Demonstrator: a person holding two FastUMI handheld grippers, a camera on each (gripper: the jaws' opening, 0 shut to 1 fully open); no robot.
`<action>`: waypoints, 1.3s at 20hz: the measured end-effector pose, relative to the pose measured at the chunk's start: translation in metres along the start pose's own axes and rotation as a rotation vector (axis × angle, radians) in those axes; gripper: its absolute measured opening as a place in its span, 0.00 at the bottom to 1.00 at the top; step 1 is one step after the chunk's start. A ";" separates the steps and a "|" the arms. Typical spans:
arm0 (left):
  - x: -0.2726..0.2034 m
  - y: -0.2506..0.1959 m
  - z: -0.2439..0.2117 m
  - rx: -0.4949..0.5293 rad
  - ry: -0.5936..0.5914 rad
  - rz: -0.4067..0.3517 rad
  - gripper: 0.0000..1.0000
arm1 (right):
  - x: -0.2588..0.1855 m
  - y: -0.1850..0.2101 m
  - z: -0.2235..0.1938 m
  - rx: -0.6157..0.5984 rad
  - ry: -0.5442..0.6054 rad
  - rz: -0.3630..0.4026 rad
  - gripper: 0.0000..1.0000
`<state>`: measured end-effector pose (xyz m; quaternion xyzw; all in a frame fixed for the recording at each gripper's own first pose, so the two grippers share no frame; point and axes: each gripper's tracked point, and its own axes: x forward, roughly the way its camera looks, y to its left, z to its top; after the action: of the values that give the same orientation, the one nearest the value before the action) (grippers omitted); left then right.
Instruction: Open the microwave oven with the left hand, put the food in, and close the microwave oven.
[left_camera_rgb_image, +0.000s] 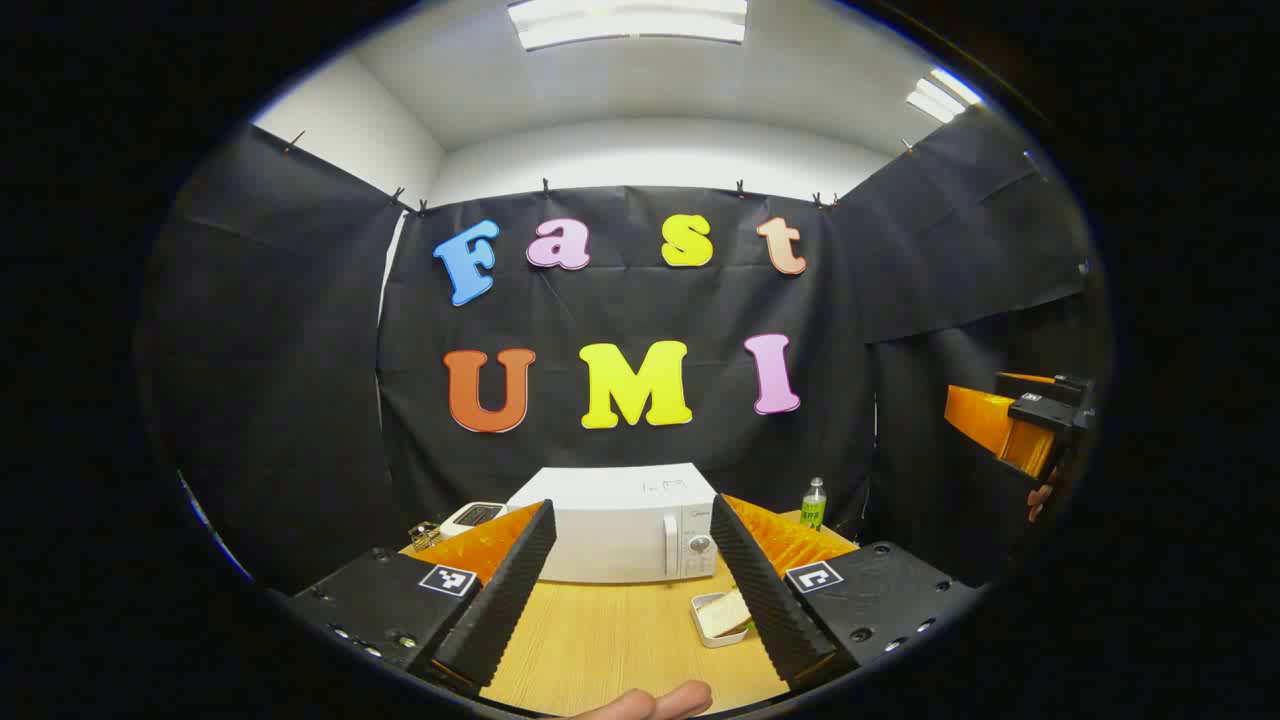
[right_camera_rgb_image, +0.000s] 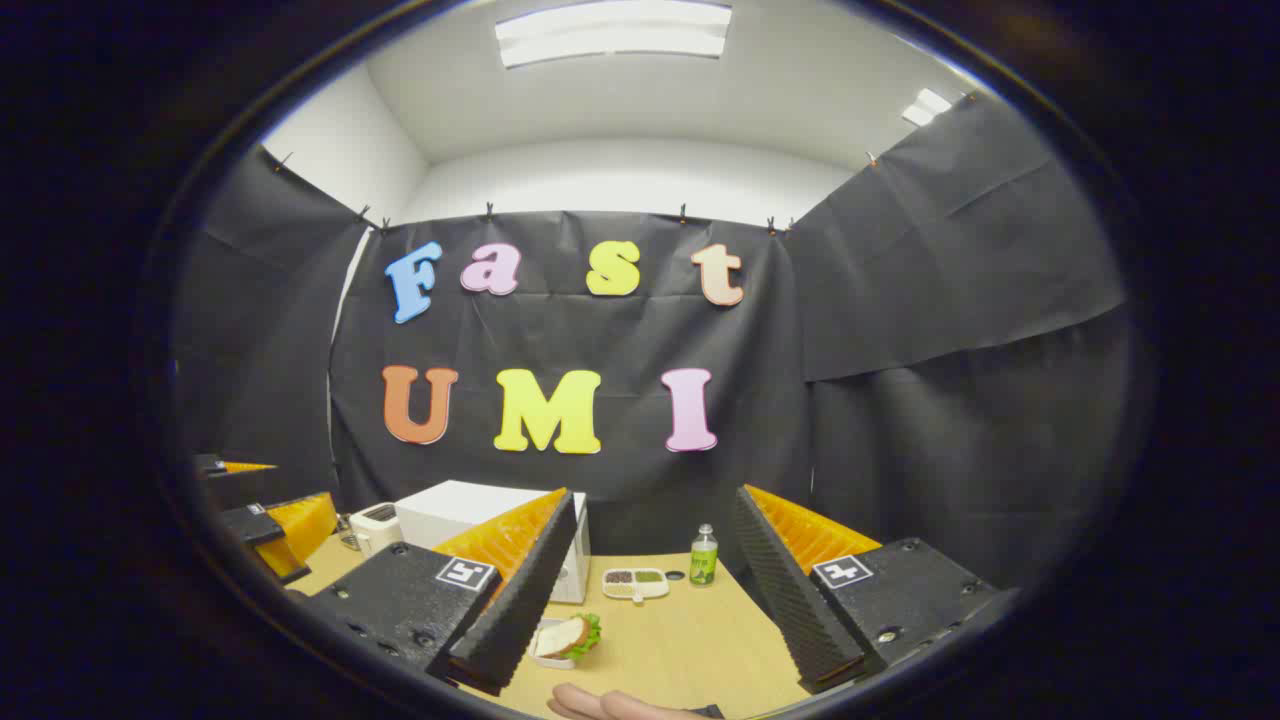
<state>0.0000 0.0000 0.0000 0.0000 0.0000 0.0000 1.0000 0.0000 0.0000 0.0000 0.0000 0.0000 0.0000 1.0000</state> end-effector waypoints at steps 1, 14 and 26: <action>0.000 0.002 0.000 0.003 -0.004 0.004 0.96 | 0.000 -0.003 -0.001 -0.003 0.001 -0.004 1.00; 0.018 0.022 0.000 -0.005 -0.005 0.056 0.96 | -0.017 -0.006 0.016 0.010 -0.078 -0.009 0.91; 0.097 0.023 -0.024 -0.014 -0.021 0.074 0.96 | 0.029 -0.010 -0.010 0.004 -0.035 0.003 0.92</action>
<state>0.0974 0.0226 -0.0237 -0.0072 -0.0103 0.0367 0.9992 0.0287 -0.0102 -0.0098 0.0018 -0.0176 0.0014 0.9998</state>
